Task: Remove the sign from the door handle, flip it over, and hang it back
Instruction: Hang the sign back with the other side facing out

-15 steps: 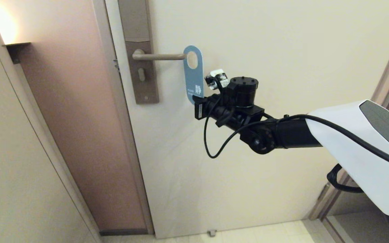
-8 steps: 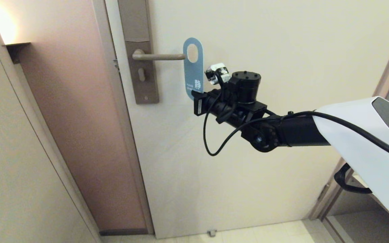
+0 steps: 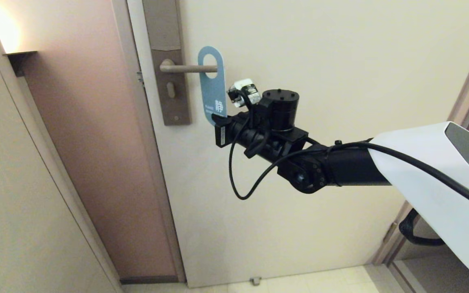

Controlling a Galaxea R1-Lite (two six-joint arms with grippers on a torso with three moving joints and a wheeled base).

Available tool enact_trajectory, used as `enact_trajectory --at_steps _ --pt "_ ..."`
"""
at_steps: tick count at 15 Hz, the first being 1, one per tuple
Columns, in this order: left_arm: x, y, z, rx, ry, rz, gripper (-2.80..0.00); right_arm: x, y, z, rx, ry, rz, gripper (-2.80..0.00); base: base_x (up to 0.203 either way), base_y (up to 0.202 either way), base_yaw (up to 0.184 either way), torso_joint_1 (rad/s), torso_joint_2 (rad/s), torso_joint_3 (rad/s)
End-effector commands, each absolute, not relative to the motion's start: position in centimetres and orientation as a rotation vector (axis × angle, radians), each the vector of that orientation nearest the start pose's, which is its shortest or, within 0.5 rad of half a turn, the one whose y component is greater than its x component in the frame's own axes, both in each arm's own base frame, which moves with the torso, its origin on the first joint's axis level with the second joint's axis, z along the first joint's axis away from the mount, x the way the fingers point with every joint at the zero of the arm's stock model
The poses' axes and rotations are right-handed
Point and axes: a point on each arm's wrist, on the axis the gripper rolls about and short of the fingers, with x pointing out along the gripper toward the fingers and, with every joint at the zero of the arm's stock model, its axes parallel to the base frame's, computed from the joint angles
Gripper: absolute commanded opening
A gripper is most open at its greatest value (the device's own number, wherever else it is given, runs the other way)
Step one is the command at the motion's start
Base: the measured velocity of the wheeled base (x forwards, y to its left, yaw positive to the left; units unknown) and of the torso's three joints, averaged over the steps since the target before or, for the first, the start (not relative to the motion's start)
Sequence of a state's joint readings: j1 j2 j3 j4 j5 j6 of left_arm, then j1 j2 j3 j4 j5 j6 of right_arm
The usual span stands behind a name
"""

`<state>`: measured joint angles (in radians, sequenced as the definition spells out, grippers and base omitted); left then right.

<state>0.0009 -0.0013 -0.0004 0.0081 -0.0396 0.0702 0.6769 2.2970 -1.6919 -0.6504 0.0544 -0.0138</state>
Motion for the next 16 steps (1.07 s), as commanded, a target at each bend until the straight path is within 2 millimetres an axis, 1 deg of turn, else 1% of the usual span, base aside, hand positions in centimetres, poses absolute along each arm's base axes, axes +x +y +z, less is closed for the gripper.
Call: enact_trajectory --at_steps 1,3,5,13,14,16 --pt "-2.3 -0.1 7.5 0.07 0.005 -0.039 -2.8 37.2 31.7 19.1 0.005 -0.052 0.758 -2.8 0.0 0.0 0.0 0.0 0.0 0.0" --pt "-2.3 -0.1 7.5 0.07 0.006 -0.039 -2.8 36.3 32.7 19.1 0.006 -0.05 0.785 -2.8 0.0 0.0 0.0 0.0 0.0 0.0" --pt "-2.3 -0.1 7.5 0.07 0.006 -0.039 -2.8 36.1 33.1 18.9 0.004 -0.048 0.794 -2.8 0.0 0.0 0.0 0.0 0.0 0.0" --pt "-2.3 -0.1 7.5 0.07 0.006 -0.039 -2.8 36.1 33.1 19.0 0.005 -0.051 0.794 -2.8 0.0 0.0 0.0 0.0 0.0 0.0" --pt "-2.3 -0.1 7.5 0.07 0.005 -0.039 -2.8 36.1 33.1 19.0 0.004 -0.049 0.794 0.0 0.0 0.0 0.0 0.0 0.0 0.0" --pt "-2.3 -0.1 7.5 0.07 0.006 -0.04 -2.8 36.0 33.0 18.9 0.006 -0.046 0.794 0.0 0.0 0.0 0.0 0.0 0.0 0.0"
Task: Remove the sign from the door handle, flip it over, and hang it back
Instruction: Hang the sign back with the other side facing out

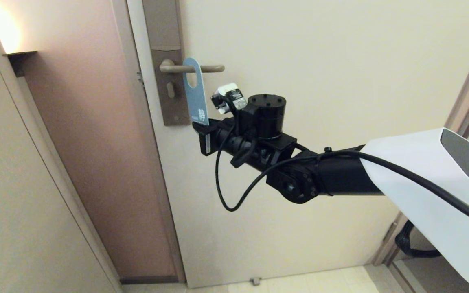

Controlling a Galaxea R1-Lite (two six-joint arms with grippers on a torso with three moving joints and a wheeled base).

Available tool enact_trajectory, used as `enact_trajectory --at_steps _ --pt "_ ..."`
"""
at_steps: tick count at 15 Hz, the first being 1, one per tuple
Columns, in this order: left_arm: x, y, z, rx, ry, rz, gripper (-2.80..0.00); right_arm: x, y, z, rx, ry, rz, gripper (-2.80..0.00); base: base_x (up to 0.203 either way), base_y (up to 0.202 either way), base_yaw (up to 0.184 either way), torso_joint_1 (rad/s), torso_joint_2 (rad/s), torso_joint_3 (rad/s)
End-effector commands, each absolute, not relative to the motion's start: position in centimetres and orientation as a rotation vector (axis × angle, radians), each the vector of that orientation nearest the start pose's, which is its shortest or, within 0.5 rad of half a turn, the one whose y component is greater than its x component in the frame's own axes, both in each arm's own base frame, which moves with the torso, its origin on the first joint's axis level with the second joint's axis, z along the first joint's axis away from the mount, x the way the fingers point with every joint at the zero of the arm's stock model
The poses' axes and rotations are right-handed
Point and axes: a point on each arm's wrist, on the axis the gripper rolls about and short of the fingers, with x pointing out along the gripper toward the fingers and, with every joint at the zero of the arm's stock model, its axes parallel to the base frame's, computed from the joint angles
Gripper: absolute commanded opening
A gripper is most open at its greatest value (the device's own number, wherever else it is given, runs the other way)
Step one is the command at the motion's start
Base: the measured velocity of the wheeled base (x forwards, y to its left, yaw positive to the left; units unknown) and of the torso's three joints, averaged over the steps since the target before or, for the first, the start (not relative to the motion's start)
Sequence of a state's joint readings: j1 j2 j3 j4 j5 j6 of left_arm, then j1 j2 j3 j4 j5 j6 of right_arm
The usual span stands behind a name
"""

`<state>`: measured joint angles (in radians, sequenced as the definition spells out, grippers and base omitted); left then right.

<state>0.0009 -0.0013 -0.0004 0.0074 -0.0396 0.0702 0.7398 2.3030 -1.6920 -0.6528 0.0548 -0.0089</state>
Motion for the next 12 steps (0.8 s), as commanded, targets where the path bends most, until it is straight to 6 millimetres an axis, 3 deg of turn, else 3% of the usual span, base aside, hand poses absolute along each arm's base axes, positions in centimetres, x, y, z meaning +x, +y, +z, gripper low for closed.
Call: enact_trajectory --at_steps 1,8,12 --pt "-2.3 -0.1 7.5 0.07 0.006 -0.039 -2.8 36.0 33.0 19.0 0.007 -0.047 0.793 0.0 0.0 0.0 0.0 0.0 0.0 0.0" --pt "-2.3 -0.1 7.5 0.07 0.006 -0.039 -2.8 35.1 32.1 19.1 -0.003 -0.019 0.793 0.0 0.0 0.0 0.0 0.0 0.0 0.0" --pt "-2.3 -0.1 7.5 0.07 0.006 -0.039 -2.8 34.1 29.9 20.7 -0.003 -0.012 0.774 0.0 0.0 0.0 0.0 0.0 0.0 0.0"
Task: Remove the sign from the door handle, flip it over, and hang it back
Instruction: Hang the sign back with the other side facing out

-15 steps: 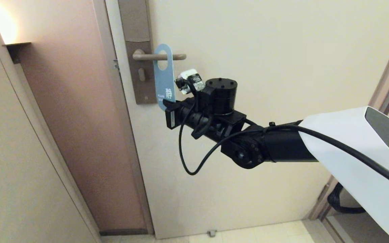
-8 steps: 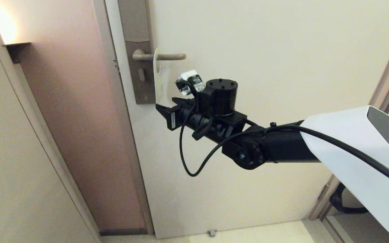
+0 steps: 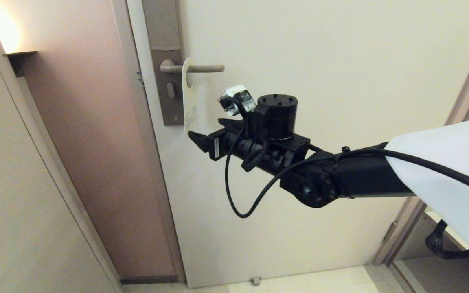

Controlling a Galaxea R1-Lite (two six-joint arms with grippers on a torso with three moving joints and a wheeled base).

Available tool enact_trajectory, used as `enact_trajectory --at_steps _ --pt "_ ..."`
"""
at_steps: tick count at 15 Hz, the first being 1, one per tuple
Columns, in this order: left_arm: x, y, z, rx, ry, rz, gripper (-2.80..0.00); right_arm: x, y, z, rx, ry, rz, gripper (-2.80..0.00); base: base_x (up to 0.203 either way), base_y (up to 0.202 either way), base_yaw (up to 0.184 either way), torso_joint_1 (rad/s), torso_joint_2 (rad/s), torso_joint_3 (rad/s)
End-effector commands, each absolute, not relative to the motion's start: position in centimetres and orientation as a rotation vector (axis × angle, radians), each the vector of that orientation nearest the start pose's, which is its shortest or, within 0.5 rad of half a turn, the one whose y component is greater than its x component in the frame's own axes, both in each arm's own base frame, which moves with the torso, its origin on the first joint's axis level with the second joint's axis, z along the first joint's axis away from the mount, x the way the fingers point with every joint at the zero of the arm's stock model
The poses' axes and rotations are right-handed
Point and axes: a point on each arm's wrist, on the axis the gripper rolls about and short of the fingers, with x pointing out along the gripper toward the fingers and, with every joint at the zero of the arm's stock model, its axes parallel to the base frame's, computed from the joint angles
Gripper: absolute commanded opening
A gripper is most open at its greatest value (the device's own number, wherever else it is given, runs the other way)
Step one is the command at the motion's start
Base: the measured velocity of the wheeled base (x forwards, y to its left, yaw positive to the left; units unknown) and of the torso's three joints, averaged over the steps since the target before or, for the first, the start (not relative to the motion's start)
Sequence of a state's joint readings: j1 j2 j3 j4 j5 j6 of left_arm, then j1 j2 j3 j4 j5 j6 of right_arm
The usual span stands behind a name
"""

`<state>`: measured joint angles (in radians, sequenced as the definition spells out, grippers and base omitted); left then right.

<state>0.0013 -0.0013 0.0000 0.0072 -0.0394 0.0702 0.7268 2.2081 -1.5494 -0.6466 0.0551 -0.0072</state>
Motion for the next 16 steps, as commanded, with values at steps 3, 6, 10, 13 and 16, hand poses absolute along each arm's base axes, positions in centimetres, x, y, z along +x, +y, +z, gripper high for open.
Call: enact_trajectory --at_steps 3,6,10,13,16 --pt "-2.3 -0.1 7.5 0.07 0.006 -0.039 -2.8 34.0 28.6 21.1 -0.005 -0.004 0.753 0.0 0.0 0.0 0.0 0.0 0.0 0.0" --pt "-2.3 -0.1 7.5 0.07 0.006 -0.039 -2.8 33.8 28.4 21.2 -0.005 -0.005 0.752 0.0 0.0 0.0 0.0 0.0 0.0 0.0" --pt "-2.3 -0.1 7.5 0.07 0.006 -0.039 -2.8 33.8 28.4 21.1 -0.013 -0.003 0.747 -2.8 0.0 0.0 0.0 0.0 0.0 0.0" --pt "-2.3 -0.1 7.5 0.07 0.006 -0.039 -2.8 33.8 28.1 21.4 -0.017 -0.009 0.733 -2.8 0.0 0.0 0.0 0.0 0.0 0.0" --pt "-2.3 -0.1 7.5 0.07 0.006 -0.039 -2.8 33.8 27.4 21.4 -0.019 -0.002 0.718 -2.8 0.0 0.0 0.0 0.0 0.0 0.0"
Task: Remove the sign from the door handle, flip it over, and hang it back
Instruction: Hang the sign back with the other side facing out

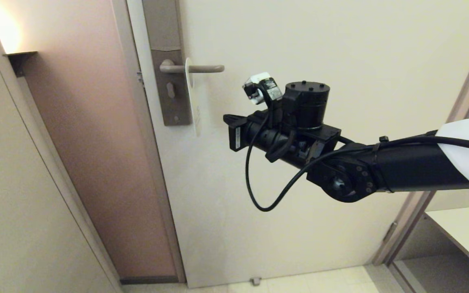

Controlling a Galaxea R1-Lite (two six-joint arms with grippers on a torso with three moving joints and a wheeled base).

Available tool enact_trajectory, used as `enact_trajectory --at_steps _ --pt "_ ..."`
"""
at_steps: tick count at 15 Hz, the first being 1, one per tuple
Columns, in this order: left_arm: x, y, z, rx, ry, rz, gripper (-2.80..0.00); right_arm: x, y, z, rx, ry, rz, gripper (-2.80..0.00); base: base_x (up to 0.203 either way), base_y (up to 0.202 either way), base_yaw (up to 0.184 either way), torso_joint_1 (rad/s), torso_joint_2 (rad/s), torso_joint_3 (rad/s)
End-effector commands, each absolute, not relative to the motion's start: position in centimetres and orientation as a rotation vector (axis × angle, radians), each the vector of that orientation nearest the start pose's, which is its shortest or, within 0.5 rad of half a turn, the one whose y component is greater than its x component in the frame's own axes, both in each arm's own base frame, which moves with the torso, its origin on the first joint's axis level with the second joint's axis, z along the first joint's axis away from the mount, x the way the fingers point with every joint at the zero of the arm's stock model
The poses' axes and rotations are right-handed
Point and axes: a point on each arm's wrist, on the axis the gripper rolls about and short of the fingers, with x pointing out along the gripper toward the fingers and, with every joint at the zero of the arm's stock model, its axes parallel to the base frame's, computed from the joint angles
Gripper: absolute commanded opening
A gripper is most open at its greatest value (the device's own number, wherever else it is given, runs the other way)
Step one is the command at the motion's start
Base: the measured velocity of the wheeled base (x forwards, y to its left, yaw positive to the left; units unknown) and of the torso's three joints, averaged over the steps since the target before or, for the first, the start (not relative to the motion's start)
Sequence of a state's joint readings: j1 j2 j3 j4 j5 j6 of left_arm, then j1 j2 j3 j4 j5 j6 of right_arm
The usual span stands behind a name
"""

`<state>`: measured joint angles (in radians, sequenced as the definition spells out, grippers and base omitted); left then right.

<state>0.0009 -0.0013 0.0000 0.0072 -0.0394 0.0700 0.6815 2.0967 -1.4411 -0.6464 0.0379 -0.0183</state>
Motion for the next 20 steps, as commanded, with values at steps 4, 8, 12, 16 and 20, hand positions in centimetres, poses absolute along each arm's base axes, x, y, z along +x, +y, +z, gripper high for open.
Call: enact_trajectory --at_steps 4,8,12,16,20 --pt "-2.3 -0.1 7.5 0.07 0.005 -0.039 -2.8 34.0 27.6 20.5 -0.029 0.041 0.72 -2.8 0.0 0.0 0.0 0.0 0.0 0.0" --pt "-2.3 -0.1 7.5 0.07 0.006 -0.039 -2.8 35.2 29.7 19.6 -0.036 0.049 0.734 -2.8 0.0 0.0 0.0 0.0 0.0 0.0" --pt "-2.3 -0.1 7.5 0.07 0.006 -0.039 -2.8 36.3 32.7 18.8 -0.033 0.003 0.715 -2.8 0.0 0.0 0.0 0.0 0.0 0.0" --pt "-2.3 -0.1 7.5 0.07 0.006 -0.039 -2.8 36.9 34.6 18.2 -0.072 -0.044 0.72 -2.8 0.0 0.0 0.0 0.0 0.0 0.0" --pt "-2.3 -0.1 7.5 0.07 0.006 -0.04 -2.8 37.5 36.1 19.1 -0.067 -0.135 0.691 -2.8 0.0 0.0 0.0 0.0 0.0 0.0"
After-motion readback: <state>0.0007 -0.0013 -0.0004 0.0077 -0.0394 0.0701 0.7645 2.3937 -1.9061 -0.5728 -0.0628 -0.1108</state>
